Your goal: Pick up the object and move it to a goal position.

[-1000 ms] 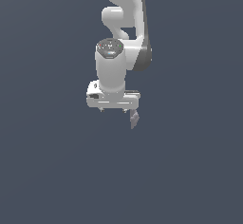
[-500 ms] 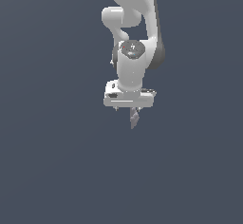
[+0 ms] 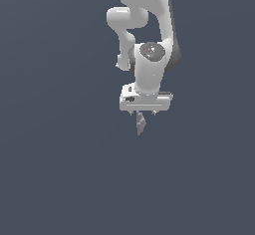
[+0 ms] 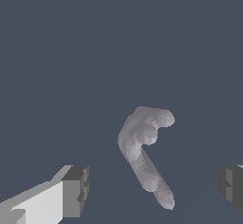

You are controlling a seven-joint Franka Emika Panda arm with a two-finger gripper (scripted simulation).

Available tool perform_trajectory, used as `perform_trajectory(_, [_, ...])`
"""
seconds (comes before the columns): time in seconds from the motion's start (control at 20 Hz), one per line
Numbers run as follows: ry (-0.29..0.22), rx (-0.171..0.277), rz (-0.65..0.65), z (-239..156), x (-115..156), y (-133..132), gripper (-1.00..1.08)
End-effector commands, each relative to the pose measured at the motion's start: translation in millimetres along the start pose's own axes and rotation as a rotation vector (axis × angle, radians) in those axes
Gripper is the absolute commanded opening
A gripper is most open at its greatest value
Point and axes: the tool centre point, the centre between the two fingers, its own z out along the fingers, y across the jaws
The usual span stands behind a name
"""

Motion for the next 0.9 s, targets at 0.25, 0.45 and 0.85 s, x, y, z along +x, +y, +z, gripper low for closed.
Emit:
perform_trajectory(0.25, [0.0, 0.0, 0.001, 21.0, -1.1, -0.6, 1.0])
perform_trajectory(0.45, [0.0, 0.0, 0.001, 40.0, -2.1, -1.3, 1.0])
perform_trajectory(0.85, [0.001, 0.0, 0.002, 50.1, -1.2, -1.6, -1.0])
